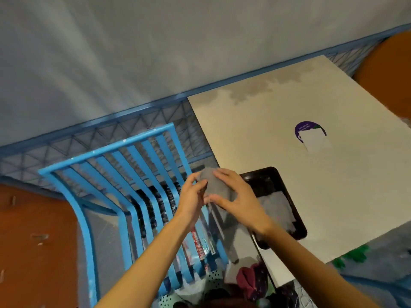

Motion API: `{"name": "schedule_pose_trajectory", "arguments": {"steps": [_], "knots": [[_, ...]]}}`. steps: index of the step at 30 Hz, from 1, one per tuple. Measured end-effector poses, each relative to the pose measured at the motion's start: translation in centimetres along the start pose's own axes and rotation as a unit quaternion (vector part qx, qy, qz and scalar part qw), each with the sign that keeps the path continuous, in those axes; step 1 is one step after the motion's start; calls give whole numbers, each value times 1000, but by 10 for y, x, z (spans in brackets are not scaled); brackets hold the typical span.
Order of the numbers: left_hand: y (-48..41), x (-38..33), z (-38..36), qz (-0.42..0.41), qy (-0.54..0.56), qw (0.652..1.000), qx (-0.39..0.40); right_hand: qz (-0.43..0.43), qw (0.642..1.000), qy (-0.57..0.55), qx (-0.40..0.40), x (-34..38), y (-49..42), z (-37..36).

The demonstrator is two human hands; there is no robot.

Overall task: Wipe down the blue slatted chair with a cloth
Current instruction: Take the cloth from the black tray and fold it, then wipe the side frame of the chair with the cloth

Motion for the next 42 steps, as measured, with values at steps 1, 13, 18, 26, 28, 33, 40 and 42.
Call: {"name": "schedule_pose_trajectory", "arguments": {"steps": [1, 13, 18, 26, 28, 33, 40, 42], "knots": [[6, -2, 13, -3, 20, 1000, -15, 0, 1000, 1, 31, 4, -2, -18], [97, 4, 212, -79, -40, 968, -234, -138, 957, -204, 151, 35, -7, -183], [135, 27, 286, -35, -125, 942, -308, -230, 923, -237, 197, 46, 13, -257], [167, 72, 385, 60, 137, 939, -310, -336, 883, -238, 224, 59, 24, -364], [174, 73, 414, 46, 131, 934, -329, -325, 892, -212, 231, 61, 23, -389], [199, 80, 474, 36, -7, 947, -319, -298, 880, -79, 362, 74, 53, -472], [202, 93, 548, 45, 95, 921, -375, -249, 904, 3, 348, 91, 38, -528], [192, 88, 561, 40, 107, 920, -376, -224, 915, 15, 335, 94, 23, -536]]}}
Point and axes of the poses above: each hand's wrist, its own y-axis away from the middle knuckle, its own z-axis out of the back of the hand, x = y × z, the point moved 7 cm from there along -y, towards the middle knuckle, and after that the axes turned 2 degrees about y, right-handed, at the moved point
